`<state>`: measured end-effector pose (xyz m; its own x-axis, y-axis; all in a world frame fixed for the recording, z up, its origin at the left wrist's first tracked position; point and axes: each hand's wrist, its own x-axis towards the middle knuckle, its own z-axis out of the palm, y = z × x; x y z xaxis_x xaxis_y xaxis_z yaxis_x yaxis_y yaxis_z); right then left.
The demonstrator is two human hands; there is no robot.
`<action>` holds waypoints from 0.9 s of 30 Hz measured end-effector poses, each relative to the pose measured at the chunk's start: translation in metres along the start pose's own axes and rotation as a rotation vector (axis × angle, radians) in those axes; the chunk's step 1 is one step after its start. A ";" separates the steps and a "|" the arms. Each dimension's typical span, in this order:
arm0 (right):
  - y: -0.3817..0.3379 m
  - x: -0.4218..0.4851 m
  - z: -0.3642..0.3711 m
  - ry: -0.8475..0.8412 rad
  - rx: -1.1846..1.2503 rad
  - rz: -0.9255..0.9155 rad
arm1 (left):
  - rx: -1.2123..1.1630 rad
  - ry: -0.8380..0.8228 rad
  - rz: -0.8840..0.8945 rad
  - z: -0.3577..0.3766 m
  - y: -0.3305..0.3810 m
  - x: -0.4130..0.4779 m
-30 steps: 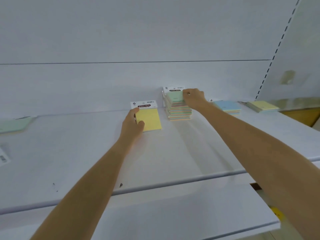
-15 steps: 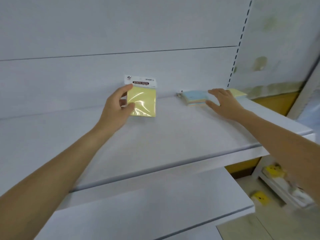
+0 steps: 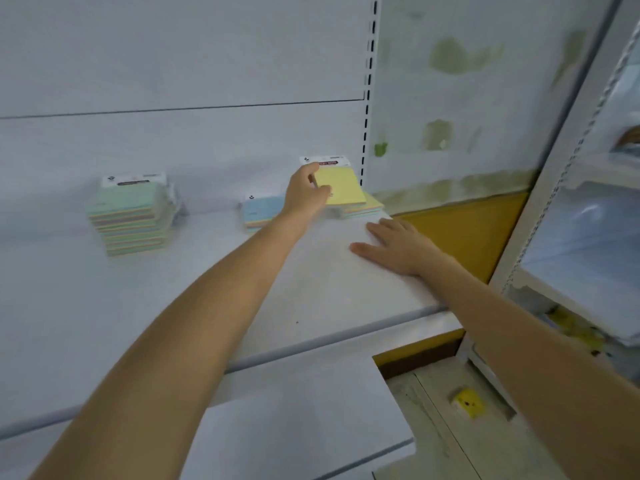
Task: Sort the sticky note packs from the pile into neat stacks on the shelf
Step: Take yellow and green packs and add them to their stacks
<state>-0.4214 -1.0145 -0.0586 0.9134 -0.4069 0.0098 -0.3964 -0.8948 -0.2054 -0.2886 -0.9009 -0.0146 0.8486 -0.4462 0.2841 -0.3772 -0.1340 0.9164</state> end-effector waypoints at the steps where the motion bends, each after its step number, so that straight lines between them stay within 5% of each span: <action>1: 0.001 0.002 0.001 0.016 -0.004 -0.014 | 0.022 0.007 -0.017 0.008 0.001 0.008; 11: 0.001 0.003 0.007 0.095 0.060 -0.075 | 0.540 -0.062 0.022 0.050 -0.031 0.035; 16: 0.000 0.003 0.006 0.102 0.077 -0.079 | 0.669 -0.176 0.252 0.043 -0.039 0.021; 27: 0.000 0.002 0.007 0.110 0.081 -0.084 | 0.892 -0.192 0.341 0.036 -0.036 0.007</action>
<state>-0.4190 -1.0141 -0.0655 0.9256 -0.3530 0.1366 -0.3063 -0.9106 -0.2774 -0.2824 -0.9313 -0.0562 0.5968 -0.7112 0.3715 -0.8009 -0.5567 0.2208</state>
